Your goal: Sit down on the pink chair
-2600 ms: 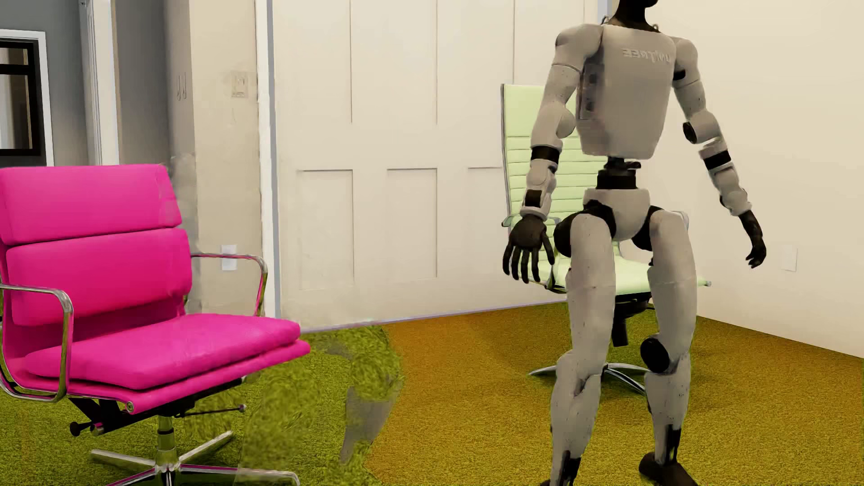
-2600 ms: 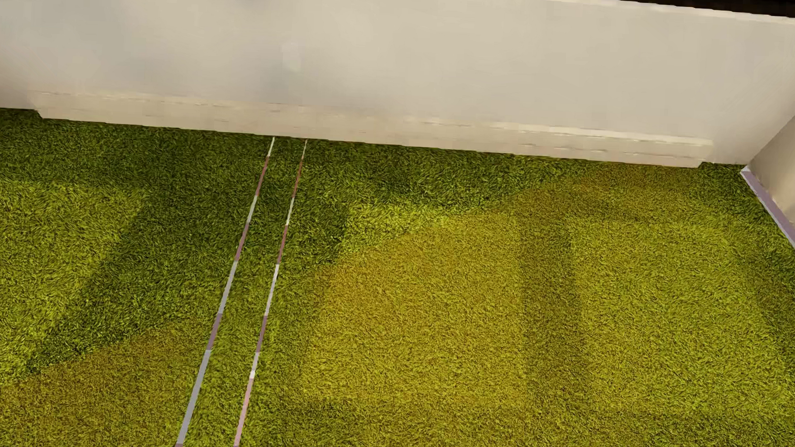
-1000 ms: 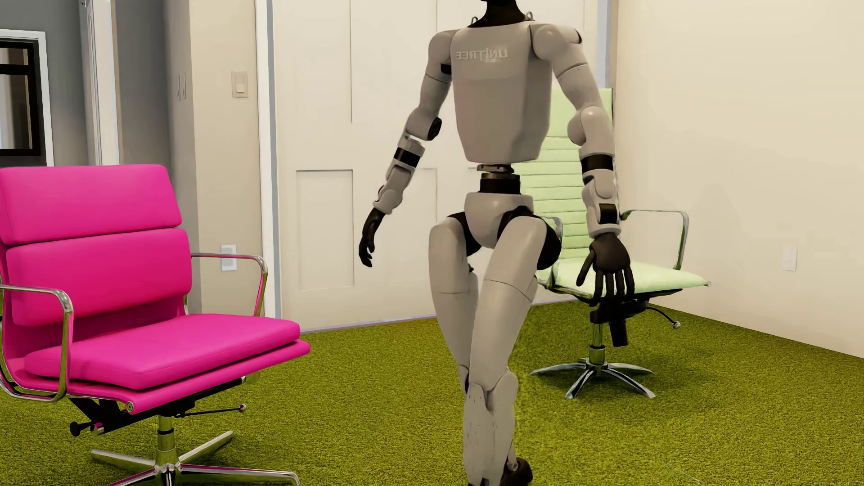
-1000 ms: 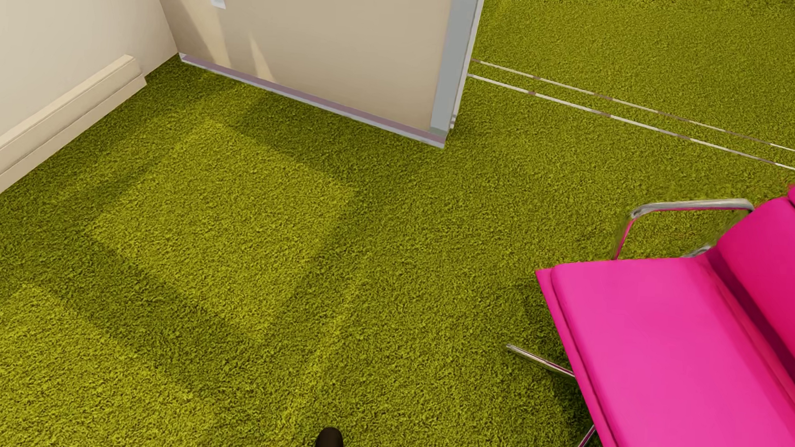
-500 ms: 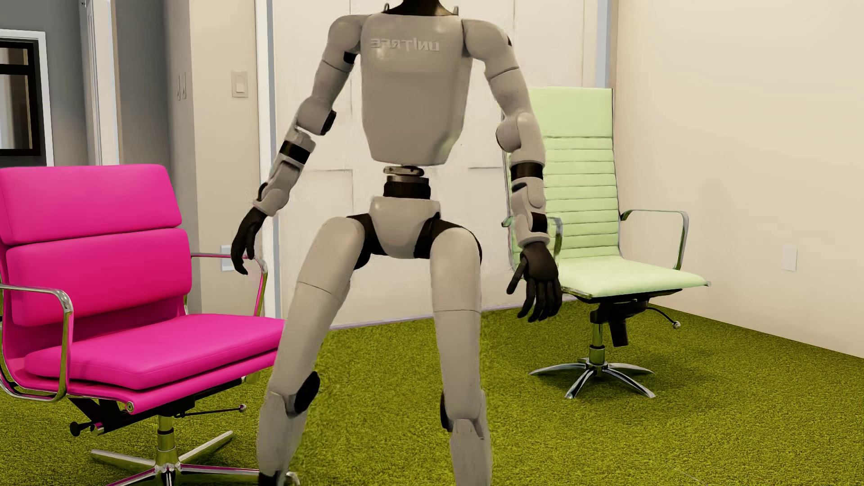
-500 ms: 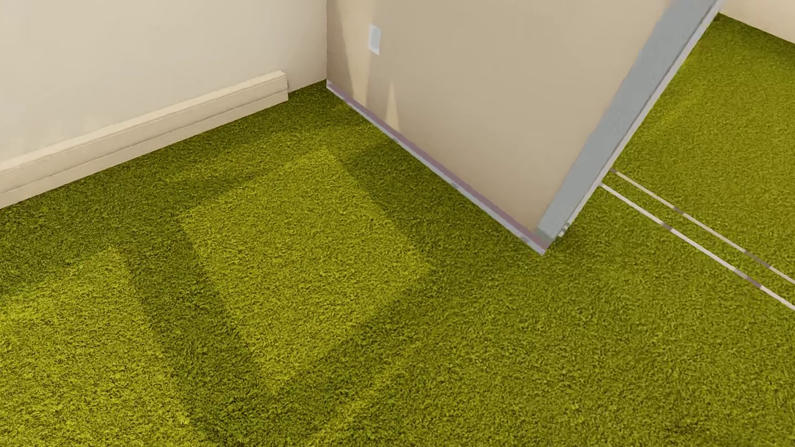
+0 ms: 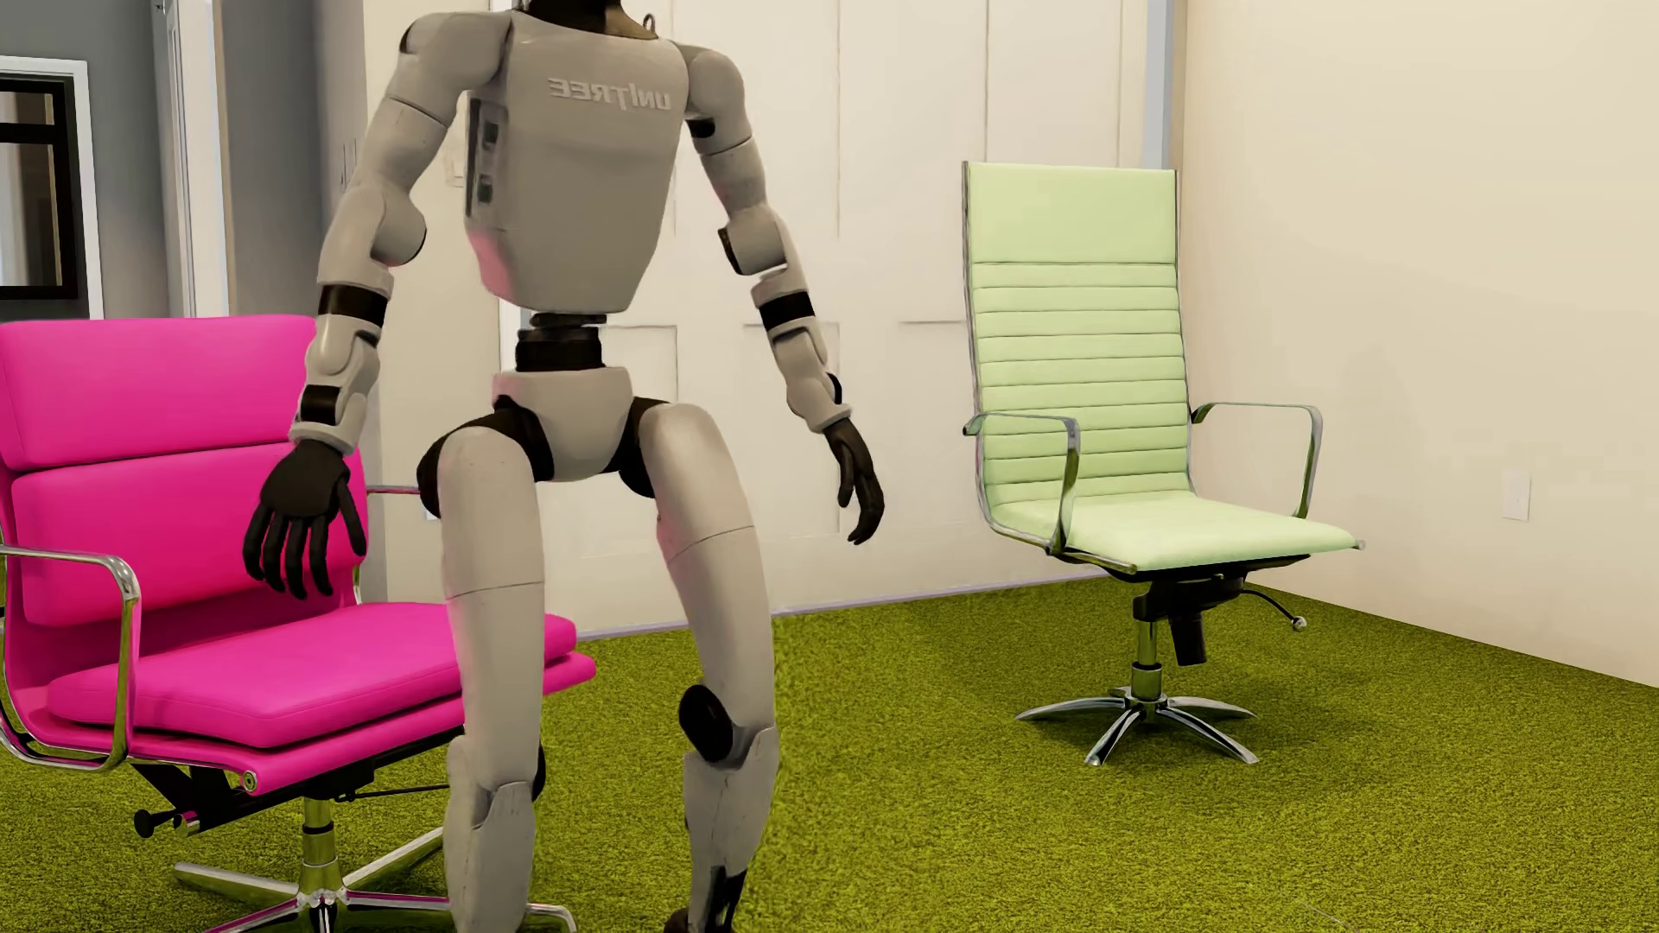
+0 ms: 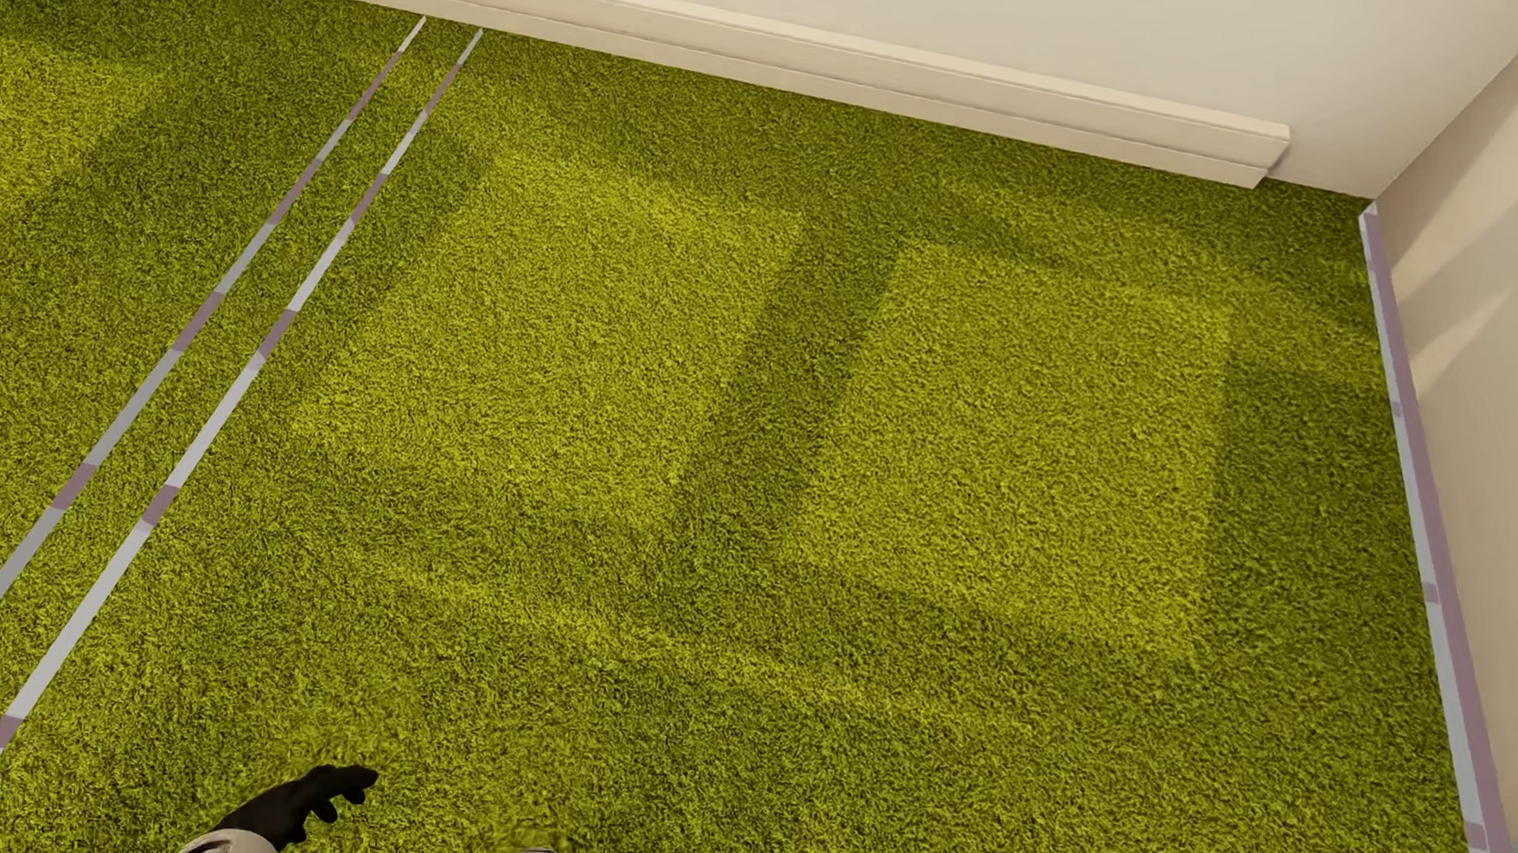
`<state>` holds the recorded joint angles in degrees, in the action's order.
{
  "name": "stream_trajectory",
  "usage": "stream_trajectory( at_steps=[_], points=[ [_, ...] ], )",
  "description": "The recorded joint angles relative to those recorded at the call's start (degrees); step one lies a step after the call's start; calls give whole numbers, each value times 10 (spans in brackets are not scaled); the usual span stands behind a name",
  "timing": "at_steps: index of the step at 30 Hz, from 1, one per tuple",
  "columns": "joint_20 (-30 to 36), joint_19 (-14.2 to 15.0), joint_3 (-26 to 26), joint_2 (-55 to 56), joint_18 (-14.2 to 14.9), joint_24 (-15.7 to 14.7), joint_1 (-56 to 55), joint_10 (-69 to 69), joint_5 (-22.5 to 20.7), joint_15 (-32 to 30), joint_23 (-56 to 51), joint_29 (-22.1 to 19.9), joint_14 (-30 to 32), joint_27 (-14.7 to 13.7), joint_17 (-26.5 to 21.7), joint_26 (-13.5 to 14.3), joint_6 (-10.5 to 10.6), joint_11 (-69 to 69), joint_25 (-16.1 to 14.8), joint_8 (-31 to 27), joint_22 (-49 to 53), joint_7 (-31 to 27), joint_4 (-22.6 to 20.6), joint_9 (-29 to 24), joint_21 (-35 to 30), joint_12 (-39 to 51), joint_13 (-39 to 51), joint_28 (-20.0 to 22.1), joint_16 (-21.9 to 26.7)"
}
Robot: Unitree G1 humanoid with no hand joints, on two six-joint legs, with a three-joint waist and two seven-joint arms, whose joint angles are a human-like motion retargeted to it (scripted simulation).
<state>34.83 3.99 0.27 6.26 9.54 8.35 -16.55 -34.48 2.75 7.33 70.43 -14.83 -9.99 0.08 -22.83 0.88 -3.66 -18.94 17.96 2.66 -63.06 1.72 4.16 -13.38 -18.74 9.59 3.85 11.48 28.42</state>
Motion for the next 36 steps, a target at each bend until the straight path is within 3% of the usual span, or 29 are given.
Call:
stream_trajectory(
  at_steps=[6,9,13,16,20,22,24,25,36],
  points=[
    [8,-17,-13,57,-14,1,85,94,-9,-1,-2,8,3,0,15,-5,5,-18,6,4,-7,17,-27,-1,-7,29,24,-4,6],
    [12,-14,-16,62,-23,1,106,142,-8,0,-14,-8,5,-10,7,-6,23,-30,5,11,-6,18,-27,-11,-12,39,25,2,-4],
    [13,-14,-18,117,-24,21,88,124,16,14,-33,8,18,-2,0,-10,16,-129,13,0,14,14,-45,-27,-4,48,37,-9,1],
    [15,-8,-19,175,-17,17,34,40,9,32,-43,18,-15,8,-3,-14,18,-229,25,-51,16,2,-45,-50,-22,66,60,-1,6],
    [36,10,-15,221,-4,16,-58,-64,2,32,-54,24,-38,10,2,-15,12,-299,36,-61,26,-11,-37,-78,-29,111,102,1,17],
    [44,-19,-6,237,-18,18,-109,-127,0,69,-64,19,-56,6,0,-5,9,-302,45,-57,29,-23,-40,-93,-28,142,126,10,13],
    [50,-19,-3,294,-22,18,-162,-197,-5,86,-69,30,-78,4,0,-1,6,-374,61,-68,39,-34,-40,-116,-35,172,161,14,13],
    [21,-40,-7,332,-30,17,-202,-233,0,97,-84,16,-97,28,-6,-12,14,-410,18,-80,38,-43,-42,-101,-46,172,160,1,3],
    [57,-37,-4,552,-16,12,-418,-450,8,153,-99,5,-136,39,-18,-11,23,-641,12,-116,56,-69,-42,-165,-96,292,297,15,-24]
  ],
)
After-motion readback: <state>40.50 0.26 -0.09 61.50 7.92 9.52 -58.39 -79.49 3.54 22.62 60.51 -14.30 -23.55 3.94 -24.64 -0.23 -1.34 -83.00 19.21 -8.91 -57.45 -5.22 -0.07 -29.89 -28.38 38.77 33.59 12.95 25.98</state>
